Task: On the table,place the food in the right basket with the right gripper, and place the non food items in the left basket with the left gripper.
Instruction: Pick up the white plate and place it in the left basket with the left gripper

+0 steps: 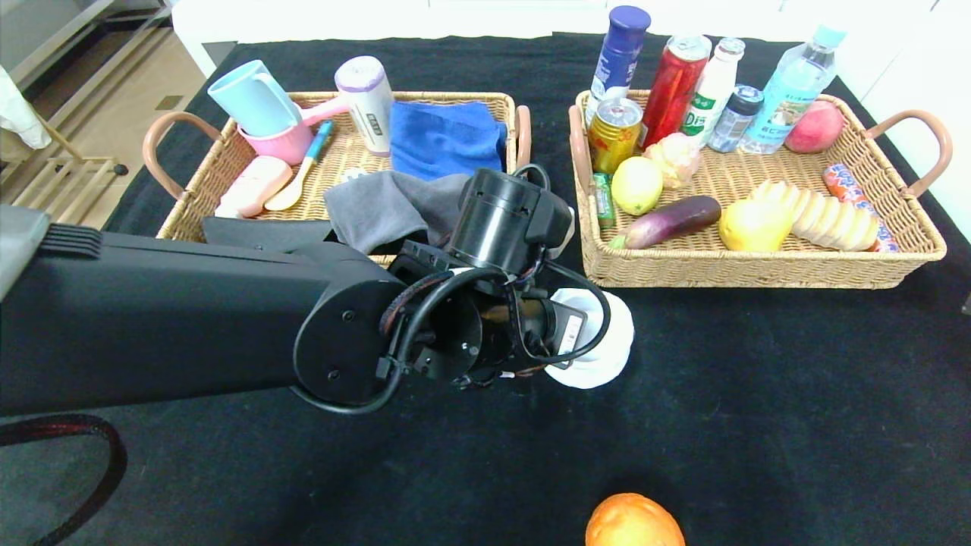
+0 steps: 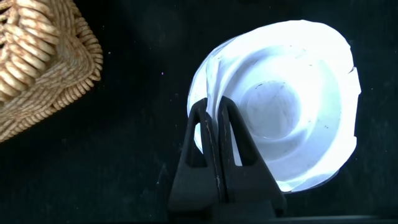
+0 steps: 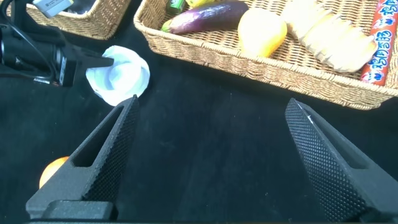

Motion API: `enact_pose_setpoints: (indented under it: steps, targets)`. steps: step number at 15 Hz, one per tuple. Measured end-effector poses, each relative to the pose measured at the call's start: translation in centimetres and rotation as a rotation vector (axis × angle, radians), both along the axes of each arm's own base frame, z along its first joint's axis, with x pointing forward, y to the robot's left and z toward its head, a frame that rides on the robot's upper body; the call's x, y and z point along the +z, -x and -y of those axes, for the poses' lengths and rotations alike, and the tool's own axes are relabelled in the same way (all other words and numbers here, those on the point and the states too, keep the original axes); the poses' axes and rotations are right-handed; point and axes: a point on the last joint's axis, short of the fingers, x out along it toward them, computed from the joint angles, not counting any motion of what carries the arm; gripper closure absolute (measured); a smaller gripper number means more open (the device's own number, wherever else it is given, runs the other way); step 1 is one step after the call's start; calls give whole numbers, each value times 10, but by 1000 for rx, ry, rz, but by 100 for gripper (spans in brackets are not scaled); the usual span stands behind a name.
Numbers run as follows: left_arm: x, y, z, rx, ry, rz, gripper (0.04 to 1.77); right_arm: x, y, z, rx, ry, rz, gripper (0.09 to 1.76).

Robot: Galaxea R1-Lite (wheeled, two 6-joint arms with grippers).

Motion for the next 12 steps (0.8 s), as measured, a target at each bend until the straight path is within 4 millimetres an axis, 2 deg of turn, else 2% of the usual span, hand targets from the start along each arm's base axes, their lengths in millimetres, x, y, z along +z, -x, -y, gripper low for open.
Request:
enact_pose_setpoints:
  steps: [5,12]
  targets:
    - [4,8,-1,-24,9,-5,170,0,0,0,0,1,1,14]
    - [38,52,-16,-90,57,51,170,-1,0,0,2,2,-2,14]
